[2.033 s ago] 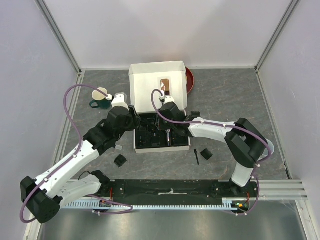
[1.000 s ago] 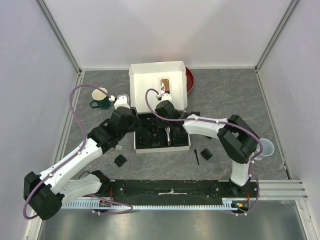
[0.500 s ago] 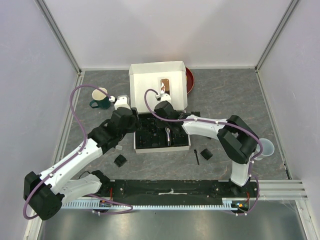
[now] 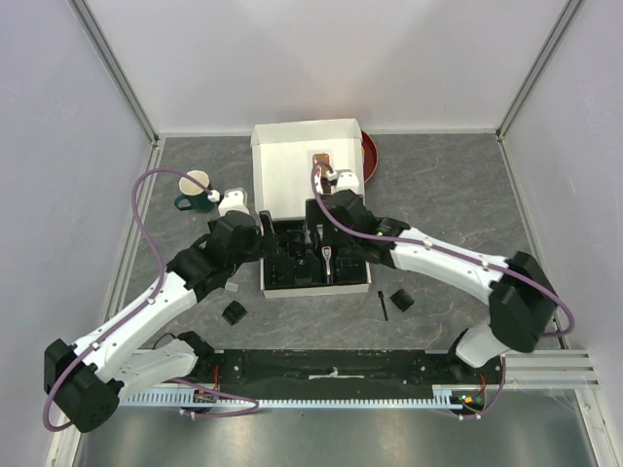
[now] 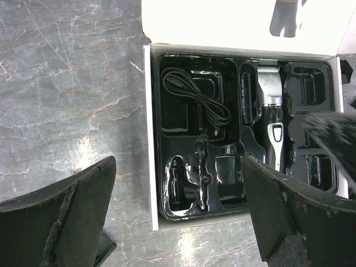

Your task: Sort the hair-cutting tools

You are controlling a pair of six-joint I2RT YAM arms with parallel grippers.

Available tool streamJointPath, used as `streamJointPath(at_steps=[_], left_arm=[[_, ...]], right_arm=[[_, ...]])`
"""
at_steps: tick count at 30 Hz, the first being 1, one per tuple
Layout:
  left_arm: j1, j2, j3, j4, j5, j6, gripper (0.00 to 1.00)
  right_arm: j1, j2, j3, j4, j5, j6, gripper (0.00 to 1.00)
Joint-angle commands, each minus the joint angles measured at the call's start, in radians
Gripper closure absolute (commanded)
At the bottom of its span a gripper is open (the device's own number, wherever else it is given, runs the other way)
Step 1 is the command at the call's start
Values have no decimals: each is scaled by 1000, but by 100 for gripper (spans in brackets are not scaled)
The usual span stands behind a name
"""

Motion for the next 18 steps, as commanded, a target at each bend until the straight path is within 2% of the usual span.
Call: streamJointPath(at_steps=[1,5,10,14,18], left_arm=[[6,-44,-19,-23,-12,-71,2],[17,-70,-59,-85,-24,-171,6],[29,-105,-127,-228,-121,-412,6],[35,-120,-180,-368,-168,-608,7],[42,-146,-263,-393,-205,-708,6]], right_arm=[[4,-182,-132,-43,34,45,2],[4,-312,-239,-55,47,103,2],[3,-400,-302,-69,27,161,2],[3,-409,-312,-70,36,163,2],[4,-396,-313,-73,25,169,2]])
